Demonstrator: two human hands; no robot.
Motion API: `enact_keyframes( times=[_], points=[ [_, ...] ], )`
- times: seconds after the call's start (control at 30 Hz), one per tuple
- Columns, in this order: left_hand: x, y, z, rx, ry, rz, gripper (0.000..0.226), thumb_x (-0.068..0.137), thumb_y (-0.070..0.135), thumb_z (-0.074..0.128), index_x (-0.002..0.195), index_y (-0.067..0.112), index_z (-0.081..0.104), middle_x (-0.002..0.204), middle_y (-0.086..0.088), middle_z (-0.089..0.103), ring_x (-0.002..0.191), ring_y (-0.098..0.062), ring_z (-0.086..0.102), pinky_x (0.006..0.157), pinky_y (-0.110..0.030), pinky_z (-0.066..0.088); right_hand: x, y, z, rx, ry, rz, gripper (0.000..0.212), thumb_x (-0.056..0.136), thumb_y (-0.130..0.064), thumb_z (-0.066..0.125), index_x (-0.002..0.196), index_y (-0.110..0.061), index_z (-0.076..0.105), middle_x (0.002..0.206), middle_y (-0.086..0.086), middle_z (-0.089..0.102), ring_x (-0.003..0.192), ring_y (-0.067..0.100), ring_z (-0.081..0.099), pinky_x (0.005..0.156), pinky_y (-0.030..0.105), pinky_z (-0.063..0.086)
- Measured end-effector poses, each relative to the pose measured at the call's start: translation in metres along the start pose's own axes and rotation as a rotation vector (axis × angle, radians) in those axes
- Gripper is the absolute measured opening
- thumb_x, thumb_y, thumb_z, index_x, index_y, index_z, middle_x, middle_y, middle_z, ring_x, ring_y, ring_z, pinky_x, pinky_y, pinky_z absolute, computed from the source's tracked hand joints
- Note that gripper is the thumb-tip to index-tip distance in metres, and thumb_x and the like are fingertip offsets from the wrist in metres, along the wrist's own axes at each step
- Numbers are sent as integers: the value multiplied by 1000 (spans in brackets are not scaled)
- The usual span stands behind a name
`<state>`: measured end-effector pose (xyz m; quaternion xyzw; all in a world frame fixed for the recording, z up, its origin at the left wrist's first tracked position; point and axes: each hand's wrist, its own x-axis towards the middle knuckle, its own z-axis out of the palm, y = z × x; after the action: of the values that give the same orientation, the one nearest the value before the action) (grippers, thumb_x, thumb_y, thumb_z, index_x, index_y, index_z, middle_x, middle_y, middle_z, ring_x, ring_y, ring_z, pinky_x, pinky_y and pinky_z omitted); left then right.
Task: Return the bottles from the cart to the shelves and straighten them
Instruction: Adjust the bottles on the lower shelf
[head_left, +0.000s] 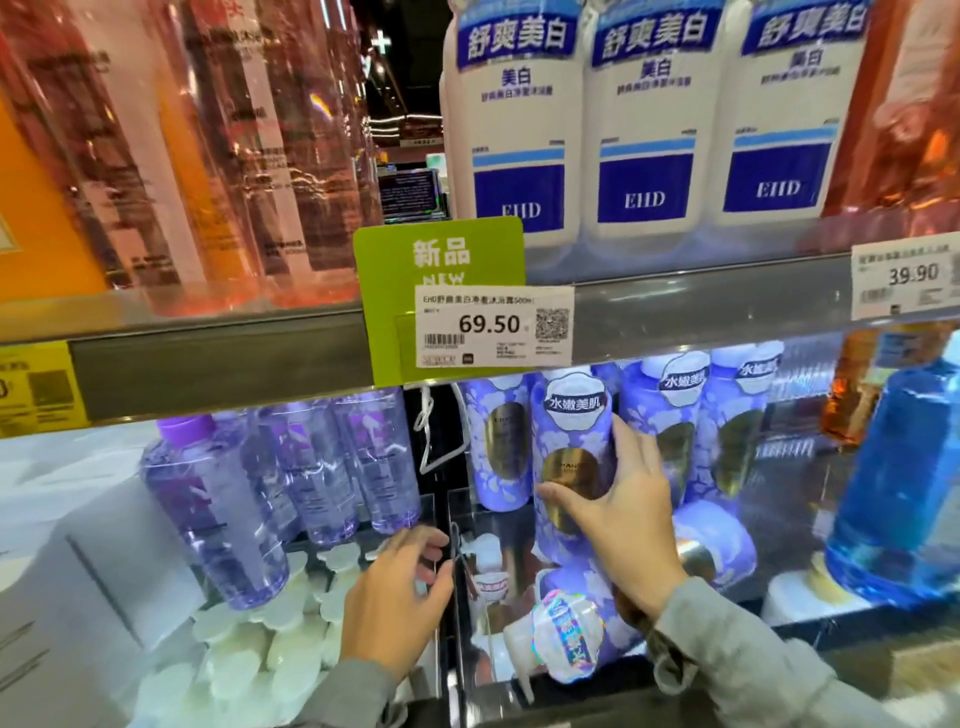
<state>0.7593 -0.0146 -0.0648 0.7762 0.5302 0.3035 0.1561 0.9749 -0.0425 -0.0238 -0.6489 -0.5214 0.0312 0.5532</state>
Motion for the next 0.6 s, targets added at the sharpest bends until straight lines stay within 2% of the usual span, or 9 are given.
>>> enact_keyframes(
  times=[0.13, 0.3, 0.4, 0.5, 0.6],
  points=[
    [-1, 1, 1, -6, -12, 13, 17, 89, 32, 57, 101, 43, 50, 94, 26, 55, 79, 10, 56, 71, -14, 47, -2, 4, 1, -66, -14, -8, 89, 69, -24, 84, 140, -3, 37, 134, 12, 45, 127, 25, 39, 102, 20, 26],
    [-2, 0, 0, -34, 4, 16, 18, 89, 31, 58, 102, 42, 51, 95, 26, 54, 79, 10, 56, 72, -17, 49, -2, 0, 3, -78, 39, 19, 87, 71, -13, 81, 141, -2, 30, 138, 17, 38, 129, 33, 36, 109, 44, 32],
    [-3, -3, 1, -45, 11, 14, 18, 88, 31, 58, 101, 42, 51, 96, 24, 54, 79, 8, 56, 73, -21, 50, 0, -1, 4, -117, 72, 42, 82, 70, -12, 81, 137, -2, 33, 135, 18, 36, 124, 34, 37, 107, 43, 32],
    [-4, -3, 2, -46, 23, 0, 17, 87, 31, 59, 99, 41, 52, 94, 23, 55, 77, 6, 57, 73, -24, 51, 3, -3, 7, -95, 135, 43, 65, 66, -8, 82, 114, -4, 39, 116, 13, 37, 108, 34, 42, 95, 41, 37],
    [-6, -3, 1, -43, 24, -14, 17, 87, 31, 59, 99, 40, 54, 92, 22, 55, 75, 6, 56, 75, -27, 51, 5, 0, 10, -47, 136, 34, 55, 67, -3, 80, 99, -10, 35, 104, 7, 39, 96, 32, 47, 82, 37, 38]
  ],
)
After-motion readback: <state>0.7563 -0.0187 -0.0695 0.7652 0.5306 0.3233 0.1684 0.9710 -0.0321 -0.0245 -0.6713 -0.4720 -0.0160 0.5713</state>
